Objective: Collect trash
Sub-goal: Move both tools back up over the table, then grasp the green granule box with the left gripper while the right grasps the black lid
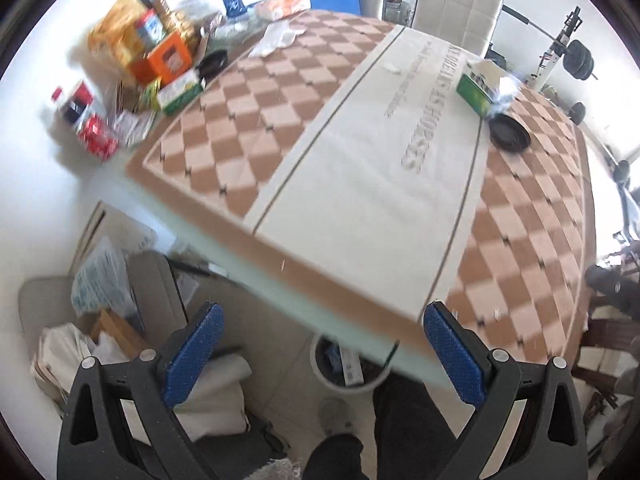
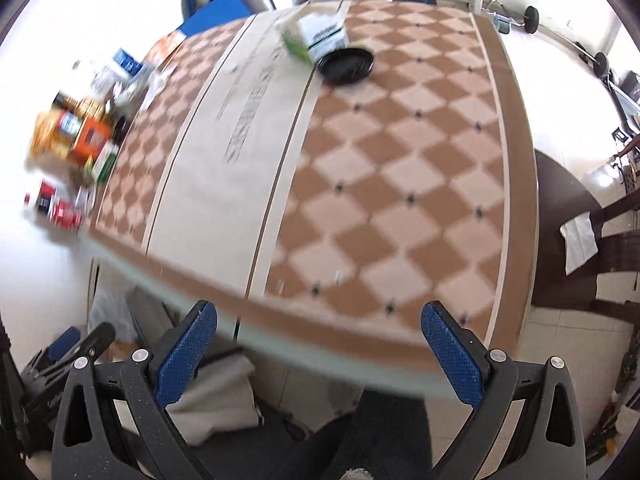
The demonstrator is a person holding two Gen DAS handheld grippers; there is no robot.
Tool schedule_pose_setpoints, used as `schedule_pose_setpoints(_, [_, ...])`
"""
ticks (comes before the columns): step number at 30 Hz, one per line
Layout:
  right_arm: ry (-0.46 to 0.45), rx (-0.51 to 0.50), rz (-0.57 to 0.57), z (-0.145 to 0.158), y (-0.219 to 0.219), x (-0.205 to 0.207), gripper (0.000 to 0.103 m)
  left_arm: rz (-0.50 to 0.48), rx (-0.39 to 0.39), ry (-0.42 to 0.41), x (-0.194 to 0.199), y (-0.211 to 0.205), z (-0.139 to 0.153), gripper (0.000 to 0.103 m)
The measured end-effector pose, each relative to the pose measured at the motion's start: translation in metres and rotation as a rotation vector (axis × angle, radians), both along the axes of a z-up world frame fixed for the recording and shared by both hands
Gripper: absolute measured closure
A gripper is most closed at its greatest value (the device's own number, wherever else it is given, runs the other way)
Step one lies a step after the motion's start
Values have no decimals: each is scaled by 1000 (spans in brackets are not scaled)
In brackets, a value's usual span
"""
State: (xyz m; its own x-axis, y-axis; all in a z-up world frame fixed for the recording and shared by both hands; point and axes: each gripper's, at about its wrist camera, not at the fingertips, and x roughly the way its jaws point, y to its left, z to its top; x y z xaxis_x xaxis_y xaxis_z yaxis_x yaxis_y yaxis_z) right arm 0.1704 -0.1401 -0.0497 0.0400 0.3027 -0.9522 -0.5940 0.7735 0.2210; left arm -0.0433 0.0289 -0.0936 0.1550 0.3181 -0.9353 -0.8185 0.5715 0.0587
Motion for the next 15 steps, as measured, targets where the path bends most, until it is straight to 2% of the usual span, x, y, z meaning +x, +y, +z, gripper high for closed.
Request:
schedule_pose_setpoints(2, [-5,-9,-34,-9,27,51,0,2,32,42,31,17,0,0])
schedule_pose_setpoints(6, [13,-60,-54,-46,94,138,0,-12,45,118,97,51,-12,0])
schedule_pose_setpoints(11, [-7,-132,-13,-96,174,197,0,-14,32,163,164,88,-24,0])
schedule_pose_setpoints(15, [18,-179,18,-128,211,214,0,-6,3,159,201,113,-25,1])
